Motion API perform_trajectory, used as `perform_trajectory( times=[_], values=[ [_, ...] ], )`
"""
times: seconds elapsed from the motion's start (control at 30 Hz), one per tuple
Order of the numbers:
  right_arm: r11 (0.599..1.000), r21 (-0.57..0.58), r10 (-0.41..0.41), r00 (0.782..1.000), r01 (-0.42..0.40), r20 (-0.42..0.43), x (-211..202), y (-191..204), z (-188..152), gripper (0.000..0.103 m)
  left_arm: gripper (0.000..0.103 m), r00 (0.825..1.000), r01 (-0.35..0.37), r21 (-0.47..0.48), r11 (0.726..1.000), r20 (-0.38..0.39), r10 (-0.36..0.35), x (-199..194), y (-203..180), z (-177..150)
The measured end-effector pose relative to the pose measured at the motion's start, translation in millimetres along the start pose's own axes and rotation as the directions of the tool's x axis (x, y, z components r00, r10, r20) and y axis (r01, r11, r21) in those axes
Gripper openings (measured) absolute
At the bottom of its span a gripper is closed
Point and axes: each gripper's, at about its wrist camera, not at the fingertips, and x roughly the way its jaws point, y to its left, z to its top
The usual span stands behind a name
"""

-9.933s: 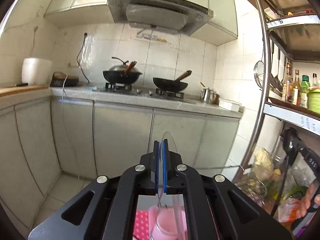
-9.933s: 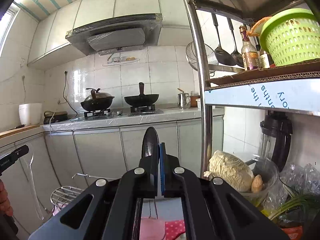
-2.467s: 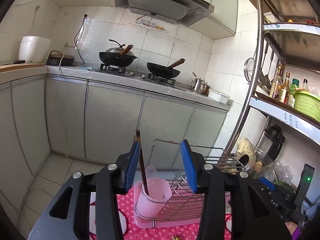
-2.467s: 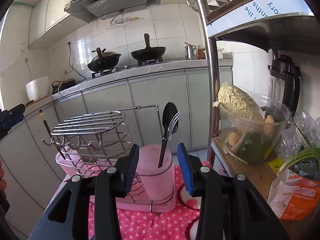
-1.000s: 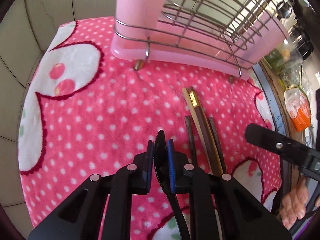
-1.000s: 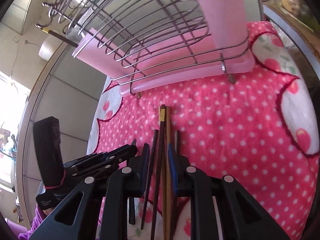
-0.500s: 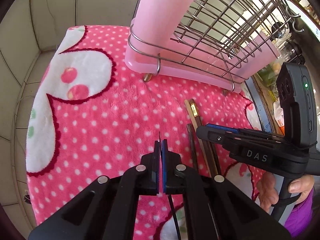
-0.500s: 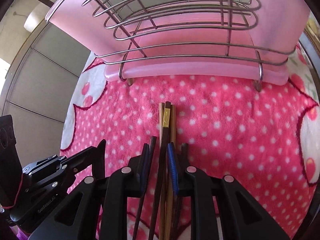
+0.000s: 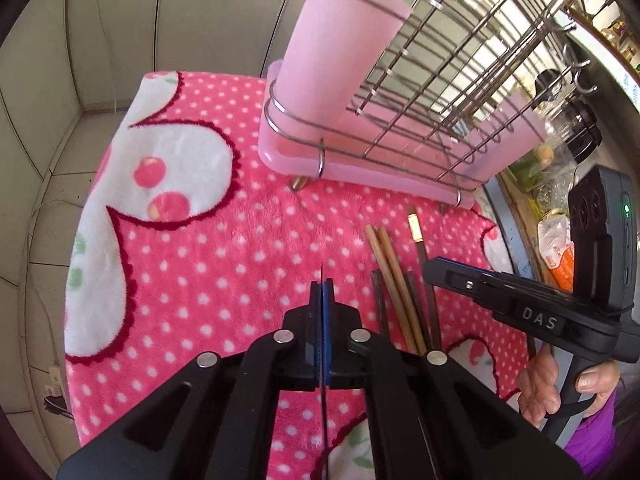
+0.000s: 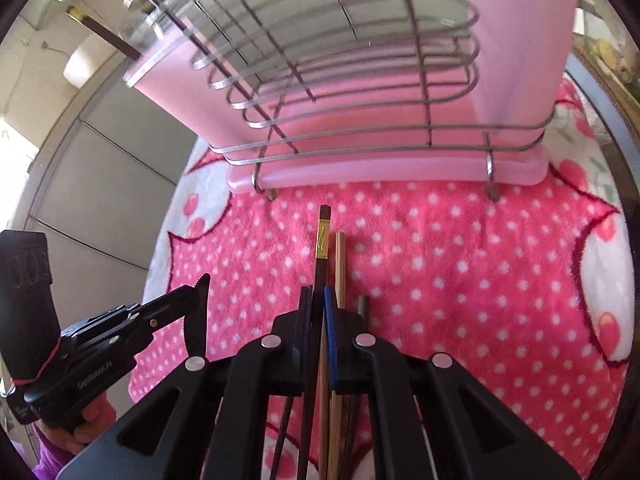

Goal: Organize utensils

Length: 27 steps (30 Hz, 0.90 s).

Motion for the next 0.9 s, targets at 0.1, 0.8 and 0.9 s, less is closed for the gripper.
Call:
perform_trajectory(
  times=[0.1, 0.8, 0.9],
  values=[
    [1.000, -0.008, 0.015, 0.997, -0.014, 0.072, -22.6, 0.4, -2.2, 0.006, 0.000, 0.999, 0.018, 0.001, 1.000, 0.046, -0.018, -15.4, -2.4, 3.7],
    [0.994, -0.104, 0.032, 0.783, 0.042, 0.621, -212.4, 11.4, 12.0, 0.006, 0.000, 0.852, 0.035, 0.112, 0.993, 0.515, -0.088, -147.7, -49.7, 57.1],
    [0.993, -0.101, 0.025, 0.725, 0.062, 0.689, -234.6, 10.3, 28.2, 0.006, 0.000, 0.807, 0.026, 0.126, 0.992, 0.583, -0.096, -163.8, -58.9, 72.6]
  ],
)
